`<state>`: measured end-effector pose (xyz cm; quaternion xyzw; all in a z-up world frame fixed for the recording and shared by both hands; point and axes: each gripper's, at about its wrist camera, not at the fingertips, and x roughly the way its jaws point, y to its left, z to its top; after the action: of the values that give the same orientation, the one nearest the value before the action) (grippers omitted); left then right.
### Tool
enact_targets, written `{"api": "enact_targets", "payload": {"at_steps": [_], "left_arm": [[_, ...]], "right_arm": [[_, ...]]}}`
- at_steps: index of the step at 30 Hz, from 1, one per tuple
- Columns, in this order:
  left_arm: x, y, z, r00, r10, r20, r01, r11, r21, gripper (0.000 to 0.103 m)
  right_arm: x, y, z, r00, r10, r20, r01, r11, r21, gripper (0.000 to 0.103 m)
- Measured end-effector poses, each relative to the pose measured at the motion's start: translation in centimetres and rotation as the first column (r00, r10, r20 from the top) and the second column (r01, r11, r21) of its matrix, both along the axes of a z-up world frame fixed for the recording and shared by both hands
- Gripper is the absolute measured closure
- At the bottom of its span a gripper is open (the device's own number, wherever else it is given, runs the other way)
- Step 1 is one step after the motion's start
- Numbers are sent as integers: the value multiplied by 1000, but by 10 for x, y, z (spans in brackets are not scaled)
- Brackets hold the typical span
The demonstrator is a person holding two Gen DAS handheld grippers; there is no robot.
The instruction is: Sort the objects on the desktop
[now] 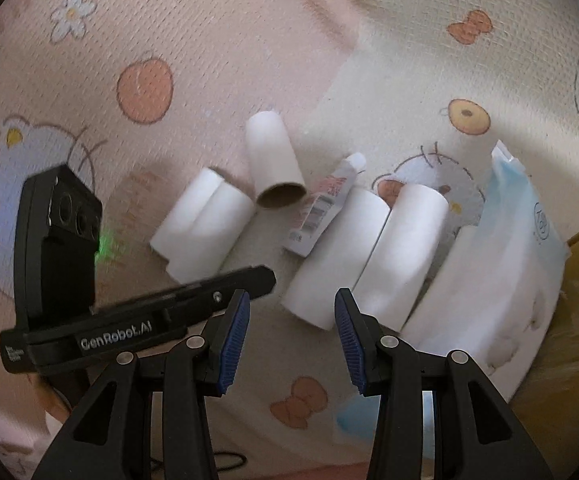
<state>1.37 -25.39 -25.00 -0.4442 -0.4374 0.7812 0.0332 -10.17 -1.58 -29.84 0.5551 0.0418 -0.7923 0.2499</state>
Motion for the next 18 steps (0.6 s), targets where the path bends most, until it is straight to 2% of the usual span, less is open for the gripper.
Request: {"api": "enact_targets", "payload": {"at_steps": [5, 10, 12, 15, 18], "left_arm": [[-6, -7, -9, 1000, -11, 13, 11, 1000, 25, 74], [-19, -17, -21, 999, -20, 34, 16, 993, 115, 73], [-22, -19, -20, 999, -31, 25, 28, 990, 136, 71], [-32, -17, -17, 996, -77, 34, 73, 990, 119, 67], [-40, -14, -15, 991, -124, 43, 119, 988, 103, 64]], "right_arm": [[-5, 0, -16, 999, -42, 26, 42, 999, 9, 62], [-3, -8, -17, 999, -15, -38, 17, 999, 46, 62], [-5, -7, -17, 999, -19, -39, 21, 999, 41, 62], [-8, -6, -23, 999, -41, -13, 41, 999, 24, 62], [-8, -11, -26, 1000, -19, -15, 19, 1000, 22, 62]]}}
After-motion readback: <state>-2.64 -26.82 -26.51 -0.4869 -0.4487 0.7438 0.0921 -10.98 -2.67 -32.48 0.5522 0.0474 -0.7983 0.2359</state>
